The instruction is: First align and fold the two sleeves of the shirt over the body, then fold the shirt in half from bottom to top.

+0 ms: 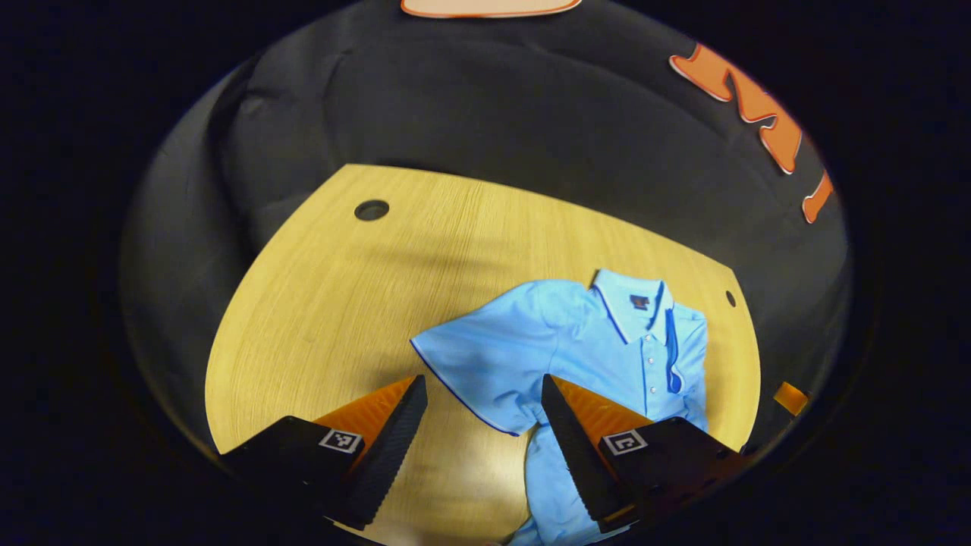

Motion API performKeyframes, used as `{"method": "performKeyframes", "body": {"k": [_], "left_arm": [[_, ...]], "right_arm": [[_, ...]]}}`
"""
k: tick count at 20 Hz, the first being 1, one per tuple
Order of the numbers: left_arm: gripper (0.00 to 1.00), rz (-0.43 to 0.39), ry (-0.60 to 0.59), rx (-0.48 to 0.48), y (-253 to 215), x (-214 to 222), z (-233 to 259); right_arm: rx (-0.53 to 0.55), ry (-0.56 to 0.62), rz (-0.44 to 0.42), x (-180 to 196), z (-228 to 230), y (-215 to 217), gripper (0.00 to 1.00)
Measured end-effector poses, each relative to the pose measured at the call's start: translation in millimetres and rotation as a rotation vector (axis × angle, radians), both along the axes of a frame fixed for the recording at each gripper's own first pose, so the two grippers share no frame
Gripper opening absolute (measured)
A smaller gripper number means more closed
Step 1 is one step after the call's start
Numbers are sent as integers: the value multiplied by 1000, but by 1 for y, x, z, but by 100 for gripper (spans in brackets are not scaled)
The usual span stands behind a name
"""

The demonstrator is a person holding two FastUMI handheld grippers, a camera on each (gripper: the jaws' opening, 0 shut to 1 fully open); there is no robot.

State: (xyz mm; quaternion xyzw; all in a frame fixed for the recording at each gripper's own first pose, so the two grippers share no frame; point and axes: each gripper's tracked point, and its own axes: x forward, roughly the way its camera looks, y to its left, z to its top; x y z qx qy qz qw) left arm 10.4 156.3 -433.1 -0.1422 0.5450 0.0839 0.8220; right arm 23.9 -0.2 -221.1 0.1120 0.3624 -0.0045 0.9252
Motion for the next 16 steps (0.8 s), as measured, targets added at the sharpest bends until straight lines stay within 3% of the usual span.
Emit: {"method": "performKeyframes", "body": {"k": [1, 7, 12, 16], "left_arm": [[99, 28, 34, -1, 5, 0, -10], [95, 75, 163, 26, 10, -1, -48], [100, 82, 217, 76, 8, 1, -62], [93, 91, 261, 102, 8, -3, -72]], "right_arm": [[9, -5, -11, -5, 0, -4, 96], [5, -16, -60, -32, 4, -34, 97], [48, -10, -113, -52, -3, -44, 98], [56, 2, -146, -70, -12, -51, 98]]}}
